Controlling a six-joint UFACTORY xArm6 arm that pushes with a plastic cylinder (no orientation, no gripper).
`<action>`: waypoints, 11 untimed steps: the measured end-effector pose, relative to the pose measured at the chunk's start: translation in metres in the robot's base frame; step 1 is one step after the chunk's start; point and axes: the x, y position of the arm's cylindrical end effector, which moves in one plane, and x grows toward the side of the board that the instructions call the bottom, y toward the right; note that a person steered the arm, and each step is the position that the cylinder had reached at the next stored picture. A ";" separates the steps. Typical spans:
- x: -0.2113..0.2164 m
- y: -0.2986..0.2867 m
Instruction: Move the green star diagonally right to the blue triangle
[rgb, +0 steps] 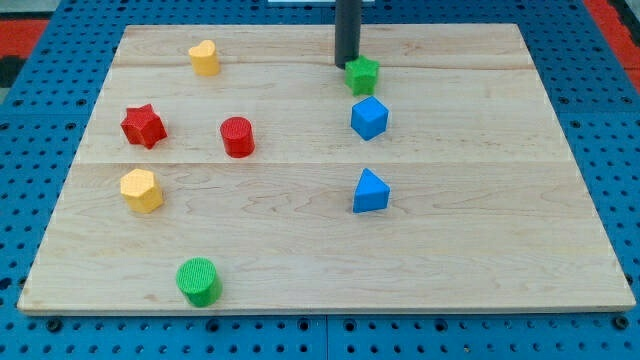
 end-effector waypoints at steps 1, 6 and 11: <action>0.023 0.051; 0.056 0.070; 0.054 -0.043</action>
